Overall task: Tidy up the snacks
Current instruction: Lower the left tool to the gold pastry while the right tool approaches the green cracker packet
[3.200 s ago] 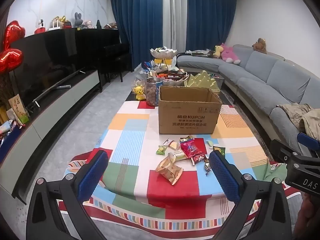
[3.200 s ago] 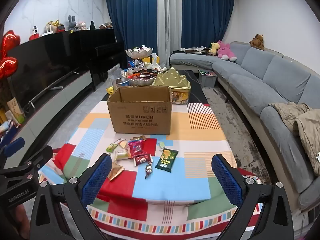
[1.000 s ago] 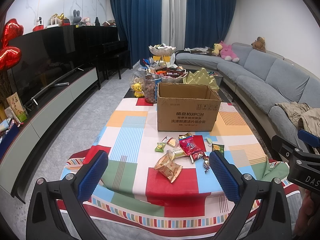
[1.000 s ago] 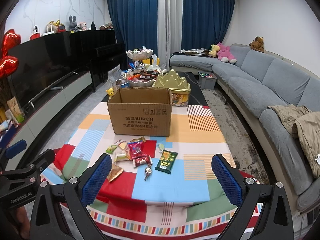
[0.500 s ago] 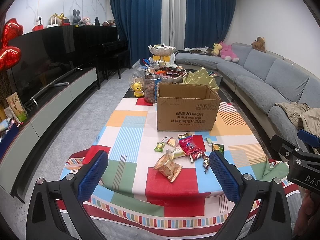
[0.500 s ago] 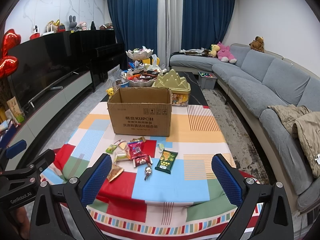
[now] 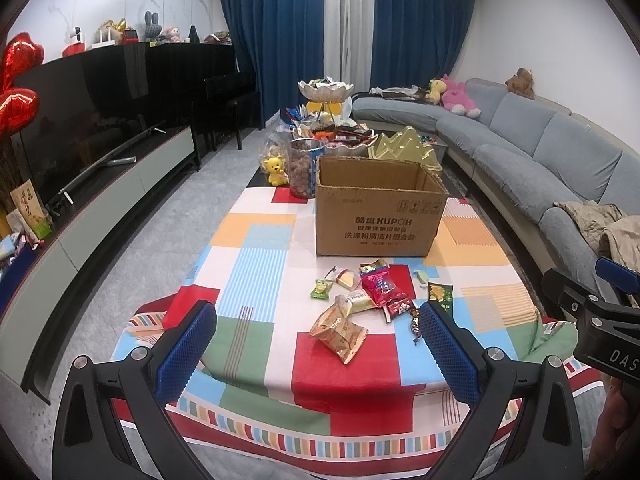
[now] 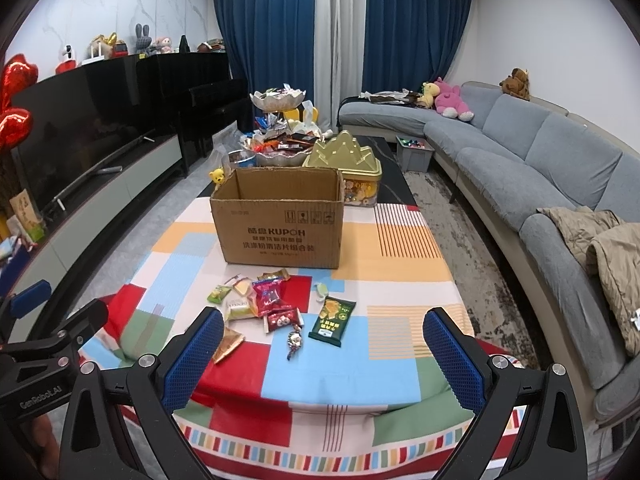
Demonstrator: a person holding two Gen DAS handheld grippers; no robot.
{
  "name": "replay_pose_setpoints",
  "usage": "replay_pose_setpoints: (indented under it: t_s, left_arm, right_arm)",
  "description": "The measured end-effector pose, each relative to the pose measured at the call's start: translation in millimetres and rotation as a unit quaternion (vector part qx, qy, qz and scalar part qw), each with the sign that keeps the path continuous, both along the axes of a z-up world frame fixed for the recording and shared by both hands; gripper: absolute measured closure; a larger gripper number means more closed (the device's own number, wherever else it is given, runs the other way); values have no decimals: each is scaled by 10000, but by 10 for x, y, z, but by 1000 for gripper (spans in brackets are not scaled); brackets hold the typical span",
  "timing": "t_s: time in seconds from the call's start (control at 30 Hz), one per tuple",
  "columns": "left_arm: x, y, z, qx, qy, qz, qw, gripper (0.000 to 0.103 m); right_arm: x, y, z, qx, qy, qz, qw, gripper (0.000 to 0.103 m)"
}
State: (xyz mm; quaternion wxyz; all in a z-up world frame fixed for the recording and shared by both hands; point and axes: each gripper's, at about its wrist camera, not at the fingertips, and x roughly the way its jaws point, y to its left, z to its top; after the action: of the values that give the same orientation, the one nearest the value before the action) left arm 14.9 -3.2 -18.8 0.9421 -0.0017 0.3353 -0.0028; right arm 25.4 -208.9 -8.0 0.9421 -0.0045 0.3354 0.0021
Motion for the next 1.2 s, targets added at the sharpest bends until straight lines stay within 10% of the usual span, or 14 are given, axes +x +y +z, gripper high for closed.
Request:
replay_pose_setpoints:
  t_s: [1.2]
  left_arm:
    - [838, -148, -613, 521, 956, -495, 9928, 0]
  right_arm:
    - [863, 62, -615, -230, 987, 33, 9948, 2]
